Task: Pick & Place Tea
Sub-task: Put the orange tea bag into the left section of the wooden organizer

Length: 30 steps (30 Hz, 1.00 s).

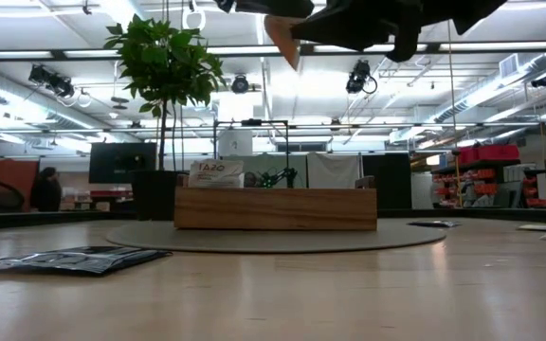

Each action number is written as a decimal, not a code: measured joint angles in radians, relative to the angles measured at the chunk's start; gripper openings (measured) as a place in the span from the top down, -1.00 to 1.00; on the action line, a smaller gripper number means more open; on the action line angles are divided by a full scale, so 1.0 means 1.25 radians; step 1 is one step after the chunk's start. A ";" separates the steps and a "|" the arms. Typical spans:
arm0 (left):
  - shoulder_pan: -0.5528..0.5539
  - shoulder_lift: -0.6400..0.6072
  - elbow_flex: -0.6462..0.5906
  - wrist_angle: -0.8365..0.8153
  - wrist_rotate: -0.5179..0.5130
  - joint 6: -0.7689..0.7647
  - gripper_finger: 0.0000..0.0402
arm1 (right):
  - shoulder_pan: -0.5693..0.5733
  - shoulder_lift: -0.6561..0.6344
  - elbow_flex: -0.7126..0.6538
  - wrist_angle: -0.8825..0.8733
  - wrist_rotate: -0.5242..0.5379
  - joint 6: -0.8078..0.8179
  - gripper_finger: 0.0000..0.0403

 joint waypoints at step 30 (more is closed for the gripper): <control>-0.014 0.002 0.000 -0.184 -0.239 -0.067 0.59 | 0.001 0.000 0.000 -0.075 -0.046 0.051 1.00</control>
